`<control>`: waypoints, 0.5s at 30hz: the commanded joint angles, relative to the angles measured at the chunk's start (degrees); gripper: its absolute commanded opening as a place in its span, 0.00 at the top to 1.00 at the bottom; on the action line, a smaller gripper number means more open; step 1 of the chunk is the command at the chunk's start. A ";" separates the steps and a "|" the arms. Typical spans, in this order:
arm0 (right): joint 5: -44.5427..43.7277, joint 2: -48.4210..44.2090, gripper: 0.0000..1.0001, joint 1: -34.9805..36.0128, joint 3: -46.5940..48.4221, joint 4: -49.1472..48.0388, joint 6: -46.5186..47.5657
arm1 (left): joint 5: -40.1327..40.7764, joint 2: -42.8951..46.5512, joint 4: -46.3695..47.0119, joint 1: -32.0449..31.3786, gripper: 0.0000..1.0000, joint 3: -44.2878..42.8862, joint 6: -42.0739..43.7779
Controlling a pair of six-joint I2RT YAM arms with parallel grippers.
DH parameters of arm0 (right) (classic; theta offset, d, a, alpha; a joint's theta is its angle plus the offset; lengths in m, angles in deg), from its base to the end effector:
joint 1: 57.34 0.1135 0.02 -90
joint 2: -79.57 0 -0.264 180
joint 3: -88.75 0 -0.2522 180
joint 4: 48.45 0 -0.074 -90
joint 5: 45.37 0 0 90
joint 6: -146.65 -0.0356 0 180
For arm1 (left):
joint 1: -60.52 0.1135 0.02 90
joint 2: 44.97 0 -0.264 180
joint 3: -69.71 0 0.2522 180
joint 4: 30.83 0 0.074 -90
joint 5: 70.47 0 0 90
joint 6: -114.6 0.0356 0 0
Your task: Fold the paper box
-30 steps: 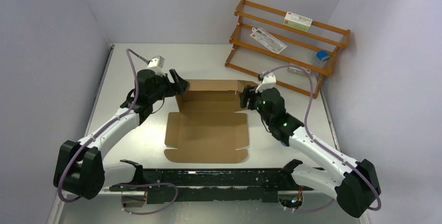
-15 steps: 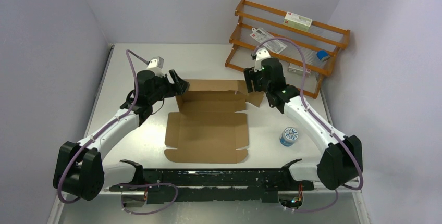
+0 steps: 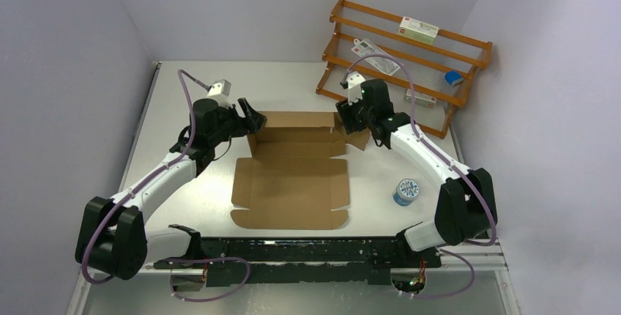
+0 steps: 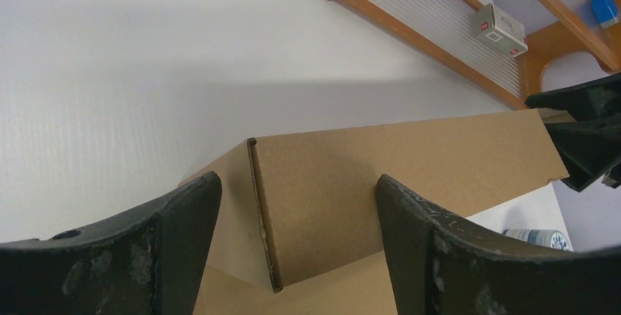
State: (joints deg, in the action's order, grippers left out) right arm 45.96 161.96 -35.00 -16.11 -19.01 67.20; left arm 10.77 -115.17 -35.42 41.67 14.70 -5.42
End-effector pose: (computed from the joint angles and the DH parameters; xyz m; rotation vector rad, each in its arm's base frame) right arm 0.2985 0.1236 0.2779 -0.6393 2.1202 0.1397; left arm 0.2601 -0.0945 0.2589 -0.0864 1.9768 -0.7124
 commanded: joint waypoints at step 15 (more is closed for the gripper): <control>13.06 -0.86 0.66 -0.19 1.21 1.98 -12.49 | -5.29 0.64 2.78 -1.31 0.19 -0.06 -1.70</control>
State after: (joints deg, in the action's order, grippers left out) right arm 52.23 162.83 -35.61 -15.78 -16.30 61.71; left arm 9.38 -115.32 -34.94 41.67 14.70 -5.68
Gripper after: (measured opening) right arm 0.366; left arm 0.813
